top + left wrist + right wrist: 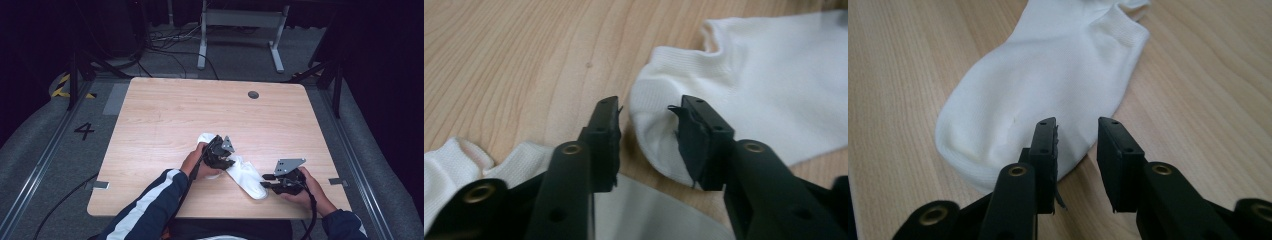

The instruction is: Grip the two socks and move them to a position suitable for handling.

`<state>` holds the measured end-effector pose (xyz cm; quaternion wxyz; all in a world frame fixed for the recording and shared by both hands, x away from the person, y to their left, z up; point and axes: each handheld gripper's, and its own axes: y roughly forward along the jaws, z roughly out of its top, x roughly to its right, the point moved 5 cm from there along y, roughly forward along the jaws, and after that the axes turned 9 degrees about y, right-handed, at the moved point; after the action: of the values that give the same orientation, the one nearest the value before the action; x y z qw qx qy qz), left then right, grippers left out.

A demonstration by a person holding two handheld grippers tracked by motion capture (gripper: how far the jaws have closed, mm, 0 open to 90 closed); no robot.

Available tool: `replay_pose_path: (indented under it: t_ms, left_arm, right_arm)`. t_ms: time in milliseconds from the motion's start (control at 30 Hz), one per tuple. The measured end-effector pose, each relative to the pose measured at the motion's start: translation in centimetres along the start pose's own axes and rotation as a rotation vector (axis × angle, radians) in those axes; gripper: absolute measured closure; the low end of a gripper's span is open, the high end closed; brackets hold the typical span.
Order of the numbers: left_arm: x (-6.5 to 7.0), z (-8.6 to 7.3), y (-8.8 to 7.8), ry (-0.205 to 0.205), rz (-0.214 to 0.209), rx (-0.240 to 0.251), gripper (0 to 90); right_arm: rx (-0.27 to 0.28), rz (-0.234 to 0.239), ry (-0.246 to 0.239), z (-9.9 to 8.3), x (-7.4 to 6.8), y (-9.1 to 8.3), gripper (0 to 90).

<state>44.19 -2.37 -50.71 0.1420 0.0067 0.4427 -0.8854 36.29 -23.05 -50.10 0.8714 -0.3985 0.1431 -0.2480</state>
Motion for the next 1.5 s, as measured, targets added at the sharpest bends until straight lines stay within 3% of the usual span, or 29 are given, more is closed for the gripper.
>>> replay_pose_path:
  t_ms: [167, 267, 367, 433, 600, 800, 967, 1067, 1333, 1500]
  left_arm:
    - [-0.2, 0.1, 0.3, -0.021, -0.036, 0.012, 56.0]
    - [-0.1, 0.1, 0.3, -0.022, -0.075, 0.034, 66.4]
    - [-0.1, 0.2, 0.4, -0.012, -0.089, 0.036, 71.5]
    - [0.1, 0.3, 0.4, 0.005, -0.096, 0.032, 79.4]
    - [0.2, 0.6, 0.4, 0.047, -0.064, 0.022, 86.7]
    - [-0.4, 1.1, -0.6, 0.038, -0.056, 0.054, 87.5]
    - [-1.2, 1.6, -1.8, 0.029, -0.042, 0.077, 87.5]
    - [-1.6, 1.7, -2.3, 0.025, -0.030, 0.080, 87.5]
    - [-2.1, 1.6, -1.5, 0.031, -0.034, 0.063, 87.5]
    - [-2.3, 1.6, -0.9, 0.031, -0.028, 0.052, 87.5]
  right_arm:
    - [-0.010, 0.026, 0.023, -0.2, 0.1, 0.4, 68.9]
    - [-0.008, 0.068, 0.047, -0.3, 0.0, 0.4, 76.4]
    - [-0.016, 0.081, 0.047, -0.3, -0.1, 0.4, 82.2]
    - [-0.017, 0.082, 0.041, -0.3, -0.3, 0.4, 87.8]
    - [-0.021, 0.057, 0.006, -0.1, -0.6, 0.3, 89.7]
    - [0.050, 0.053, 0.021, 0.7, -0.6, -0.8, 89.8]
    - [0.069, 0.047, 0.015, 1.2, -0.8, -1.1, 89.7]
    - [0.078, 0.006, 0.026, 1.5, -0.5, -1.1, 81.5]
    - [0.112, 0.036, -0.016, 2.1, -1.0, -0.3, 68.2]
    - [0.040, 0.051, -0.024, 1.4, -0.9, 1.2, 67.3]
